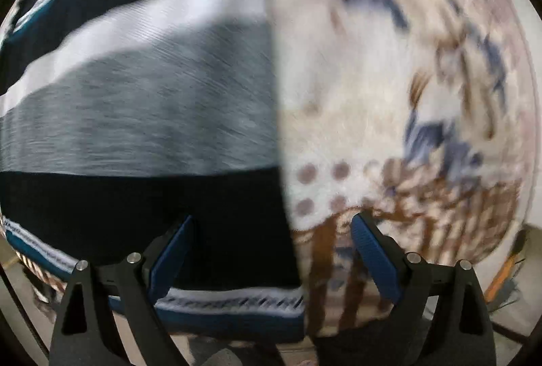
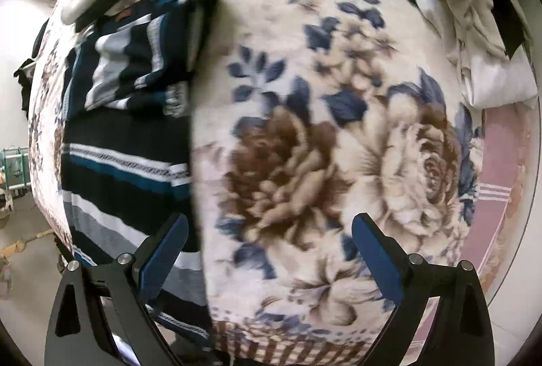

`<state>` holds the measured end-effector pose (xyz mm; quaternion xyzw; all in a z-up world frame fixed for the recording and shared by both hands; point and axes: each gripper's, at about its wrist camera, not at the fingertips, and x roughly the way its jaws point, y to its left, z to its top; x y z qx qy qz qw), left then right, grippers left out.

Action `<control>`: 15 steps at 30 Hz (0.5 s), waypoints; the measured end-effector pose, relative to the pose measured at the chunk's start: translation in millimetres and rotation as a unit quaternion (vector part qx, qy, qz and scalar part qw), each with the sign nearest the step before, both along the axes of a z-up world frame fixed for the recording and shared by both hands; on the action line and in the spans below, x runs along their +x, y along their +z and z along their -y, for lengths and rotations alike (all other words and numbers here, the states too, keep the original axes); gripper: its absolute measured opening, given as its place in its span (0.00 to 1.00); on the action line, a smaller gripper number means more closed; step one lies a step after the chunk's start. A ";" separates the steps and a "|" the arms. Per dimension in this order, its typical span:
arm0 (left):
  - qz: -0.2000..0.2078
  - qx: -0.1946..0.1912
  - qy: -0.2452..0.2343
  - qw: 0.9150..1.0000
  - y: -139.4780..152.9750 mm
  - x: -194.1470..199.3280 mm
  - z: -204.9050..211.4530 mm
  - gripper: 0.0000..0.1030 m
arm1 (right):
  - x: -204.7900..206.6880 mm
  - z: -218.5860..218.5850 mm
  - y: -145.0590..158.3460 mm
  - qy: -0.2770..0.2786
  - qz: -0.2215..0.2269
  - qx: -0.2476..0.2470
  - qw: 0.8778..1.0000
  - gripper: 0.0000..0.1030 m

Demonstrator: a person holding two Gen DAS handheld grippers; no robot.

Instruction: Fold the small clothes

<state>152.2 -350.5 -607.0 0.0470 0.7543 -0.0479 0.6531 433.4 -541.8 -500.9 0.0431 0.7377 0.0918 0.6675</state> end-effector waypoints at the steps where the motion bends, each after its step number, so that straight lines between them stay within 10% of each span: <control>1: 0.007 0.008 -0.004 1.000 -4.2 1.1 1.8 0.91 | 5.4 5.0 -4.5 -0.003 -0.001 0.004 1.000 0.96; 5: 0.030 -0.001 0.033 0.999 -2.2 12.5 -10.6 0.74 | 49.0 13.6 -28.8 -0.023 0.009 0.050 0.998 0.96; 9: 0.059 -0.010 0.050 0.997 12.6 23.8 -27.7 0.04 | 105.9 1.0 -54.1 -0.053 0.013 0.127 0.990 0.96; 15: 0.076 -0.043 0.099 0.991 33.4 37.0 -59.8 0.03 | 180.7 -26.1 -86.2 -0.127 -0.011 0.248 0.960 0.95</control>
